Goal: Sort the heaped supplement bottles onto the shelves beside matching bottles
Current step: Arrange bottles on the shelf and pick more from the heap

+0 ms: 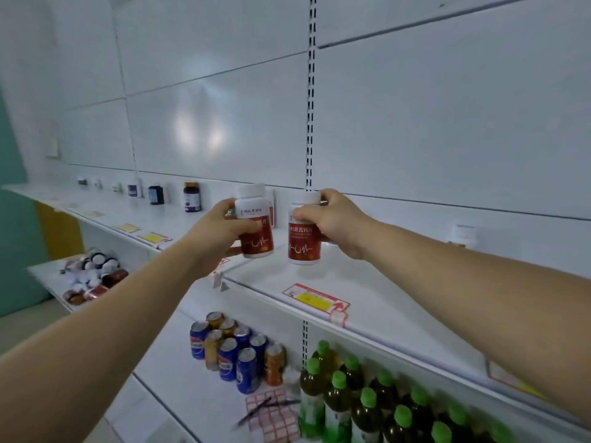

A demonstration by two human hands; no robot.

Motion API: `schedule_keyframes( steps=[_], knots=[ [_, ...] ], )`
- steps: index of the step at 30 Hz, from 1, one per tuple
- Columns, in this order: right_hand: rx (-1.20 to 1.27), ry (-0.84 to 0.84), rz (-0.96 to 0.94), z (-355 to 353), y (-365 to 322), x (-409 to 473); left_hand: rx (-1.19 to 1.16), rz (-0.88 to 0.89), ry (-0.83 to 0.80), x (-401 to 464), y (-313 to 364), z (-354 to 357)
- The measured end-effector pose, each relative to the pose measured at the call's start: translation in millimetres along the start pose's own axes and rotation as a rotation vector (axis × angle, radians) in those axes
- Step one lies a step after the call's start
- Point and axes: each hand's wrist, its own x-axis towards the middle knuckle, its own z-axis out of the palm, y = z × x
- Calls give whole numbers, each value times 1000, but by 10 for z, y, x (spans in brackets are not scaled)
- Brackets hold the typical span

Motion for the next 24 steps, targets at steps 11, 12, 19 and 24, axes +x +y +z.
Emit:
schedule_keyframes(
  steps=[11, 12, 19, 24],
  knots=[
    [-159, 261, 101, 994, 234, 1015, 243, -13, -265, 1442, -430, -1053],
    [-180, 288, 129, 1047, 248, 1054, 250, -21, -297, 1529, -453, -1092],
    [-304, 449, 176, 1199, 351, 1373, 293, 1, -437, 2007, -634, -1103],
    [-406, 465, 174, 1164, 444, 1612, 332, 56, -442, 2220, -740, -966]
  ],
)
